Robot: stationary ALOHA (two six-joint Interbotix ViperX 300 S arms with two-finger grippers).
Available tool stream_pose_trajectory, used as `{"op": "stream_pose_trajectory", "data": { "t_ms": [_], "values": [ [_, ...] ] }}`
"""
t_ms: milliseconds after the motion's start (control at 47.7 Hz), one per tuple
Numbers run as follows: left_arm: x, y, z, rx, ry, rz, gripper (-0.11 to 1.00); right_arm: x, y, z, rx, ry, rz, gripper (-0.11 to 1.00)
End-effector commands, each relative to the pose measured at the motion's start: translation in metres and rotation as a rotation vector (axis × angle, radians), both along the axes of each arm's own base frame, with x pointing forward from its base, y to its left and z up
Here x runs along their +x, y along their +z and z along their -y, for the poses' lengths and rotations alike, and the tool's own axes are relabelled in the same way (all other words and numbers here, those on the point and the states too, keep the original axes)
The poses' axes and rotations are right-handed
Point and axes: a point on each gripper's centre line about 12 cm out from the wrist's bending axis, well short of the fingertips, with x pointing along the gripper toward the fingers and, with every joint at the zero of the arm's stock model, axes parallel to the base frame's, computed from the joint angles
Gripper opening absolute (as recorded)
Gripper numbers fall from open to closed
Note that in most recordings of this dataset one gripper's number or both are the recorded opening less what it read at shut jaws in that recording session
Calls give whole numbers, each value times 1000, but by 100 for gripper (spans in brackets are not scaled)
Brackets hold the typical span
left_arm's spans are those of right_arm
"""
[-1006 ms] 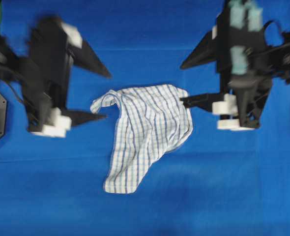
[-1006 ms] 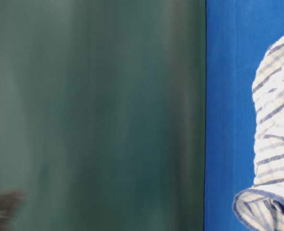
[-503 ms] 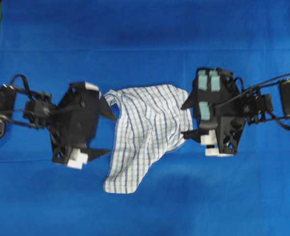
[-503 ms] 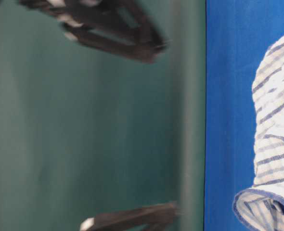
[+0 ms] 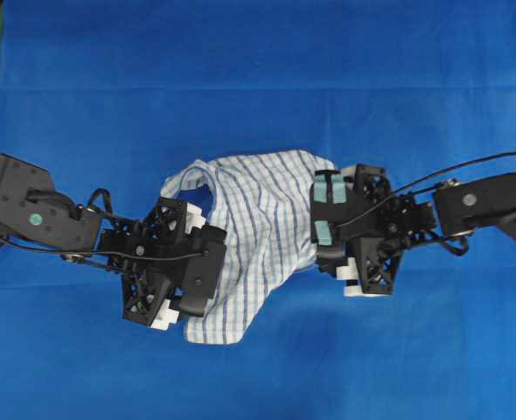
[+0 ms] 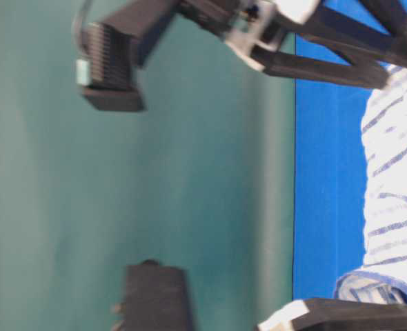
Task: Lift the towel with both arms.
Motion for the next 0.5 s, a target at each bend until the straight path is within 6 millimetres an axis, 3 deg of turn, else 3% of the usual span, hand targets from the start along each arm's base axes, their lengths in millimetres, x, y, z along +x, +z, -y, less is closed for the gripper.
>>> {"op": "stream_pose_trajectory", "data": {
  "t_ms": [0, 272, 482],
  "values": [
    [5, 1, 5, -7, -8, 22, 90, 6, -1, -3, 14, 5, 30, 67],
    [10, -16, 8, -7, -10, 23, 90, 8, -36, -5, 13, 9, -26, 67],
    [12, -21, 8, -7, -7, 20, 88, 10, -44, -3, 21, -1, -26, 66]
  ]
}}
